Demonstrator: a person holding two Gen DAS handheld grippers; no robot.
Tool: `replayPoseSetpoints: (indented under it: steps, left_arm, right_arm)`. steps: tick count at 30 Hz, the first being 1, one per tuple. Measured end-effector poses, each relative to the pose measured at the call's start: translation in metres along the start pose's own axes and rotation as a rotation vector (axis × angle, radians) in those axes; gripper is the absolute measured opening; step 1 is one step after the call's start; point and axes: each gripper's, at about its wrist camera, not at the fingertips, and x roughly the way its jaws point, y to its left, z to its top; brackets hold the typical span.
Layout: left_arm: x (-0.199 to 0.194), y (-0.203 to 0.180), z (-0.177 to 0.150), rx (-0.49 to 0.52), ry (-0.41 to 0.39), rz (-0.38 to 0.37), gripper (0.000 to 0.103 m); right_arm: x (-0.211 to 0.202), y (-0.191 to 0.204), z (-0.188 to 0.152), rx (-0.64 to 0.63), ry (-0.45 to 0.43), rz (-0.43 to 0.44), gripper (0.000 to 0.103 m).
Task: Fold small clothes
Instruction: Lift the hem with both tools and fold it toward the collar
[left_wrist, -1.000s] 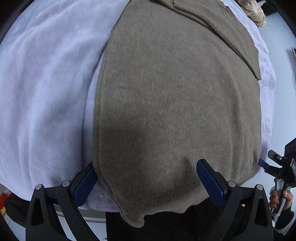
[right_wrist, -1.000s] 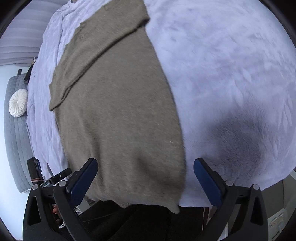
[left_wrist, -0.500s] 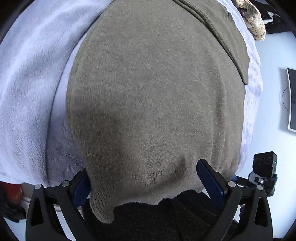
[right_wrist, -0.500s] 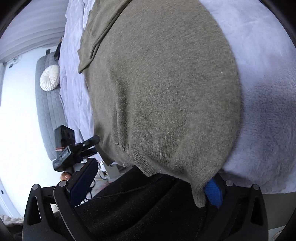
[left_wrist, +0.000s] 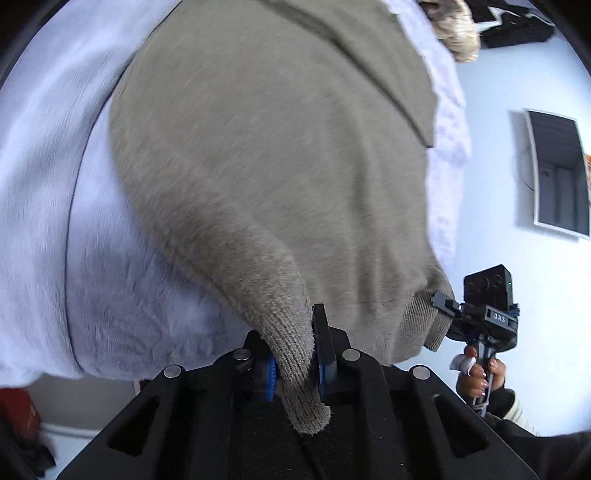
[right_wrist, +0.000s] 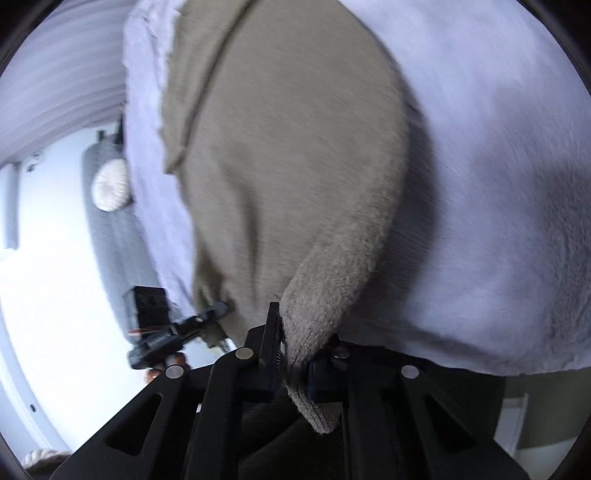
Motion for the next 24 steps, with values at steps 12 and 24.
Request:
replayPoseSetpoints:
  steps: [12,24]
  left_arm:
    - [-0.086,-0.049,0.107,0.202,-0.114,-0.130,0.017]
    - [-0.123,-0.076,0.225,0.121,-0.342,-0.070,0.017]
  right_arm:
    - [-0.026,0.087,0.040,0.031,-0.317,0.345,0.009]
    - [-0.067,0.151,0.157,-0.028,-0.386,0.380,0.009]
